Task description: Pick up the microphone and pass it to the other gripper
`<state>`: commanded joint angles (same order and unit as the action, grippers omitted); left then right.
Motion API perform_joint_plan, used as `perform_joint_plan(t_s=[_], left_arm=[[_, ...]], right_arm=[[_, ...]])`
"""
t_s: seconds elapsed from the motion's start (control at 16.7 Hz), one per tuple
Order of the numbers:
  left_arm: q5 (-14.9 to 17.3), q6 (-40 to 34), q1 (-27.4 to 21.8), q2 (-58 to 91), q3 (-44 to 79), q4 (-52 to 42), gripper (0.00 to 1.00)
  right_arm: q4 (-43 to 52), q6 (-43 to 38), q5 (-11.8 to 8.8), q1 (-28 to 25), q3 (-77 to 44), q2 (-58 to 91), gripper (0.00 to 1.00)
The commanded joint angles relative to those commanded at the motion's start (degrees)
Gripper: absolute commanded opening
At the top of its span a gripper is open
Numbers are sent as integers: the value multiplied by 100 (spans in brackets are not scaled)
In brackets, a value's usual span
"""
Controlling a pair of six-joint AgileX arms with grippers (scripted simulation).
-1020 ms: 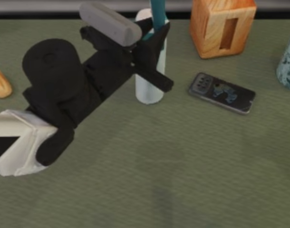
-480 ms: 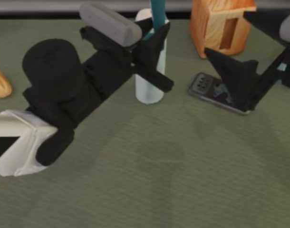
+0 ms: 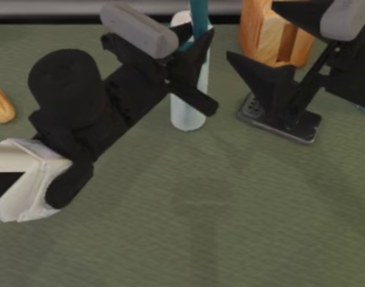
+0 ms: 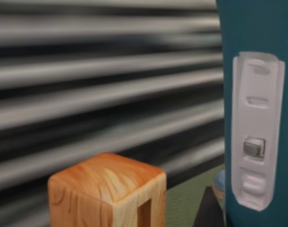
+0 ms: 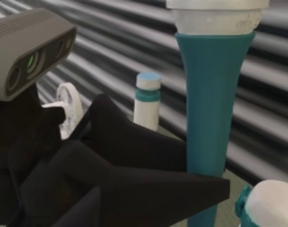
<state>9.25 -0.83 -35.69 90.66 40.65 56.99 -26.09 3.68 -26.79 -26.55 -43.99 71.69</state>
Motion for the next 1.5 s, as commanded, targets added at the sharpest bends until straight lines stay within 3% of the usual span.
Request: perform_joint_plan(t_s=[0.24, 0.72, 1.02, 1.5], left_arm=[[0, 0, 0, 0, 0, 0, 0], [0, 0, 0, 0, 0, 0, 0], [0, 0, 0, 0, 0, 0, 0], [0, 0, 0, 0, 0, 0, 0]], right_arm=[[-43, -6, 91, -80, -196, 211, 100], [-370, -27, 740, -707, -1689, 2067, 100], [-381, -28, 769, -736, -1746, 2127, 100], [-381, -28, 769, -736, -1746, 2127, 40]])
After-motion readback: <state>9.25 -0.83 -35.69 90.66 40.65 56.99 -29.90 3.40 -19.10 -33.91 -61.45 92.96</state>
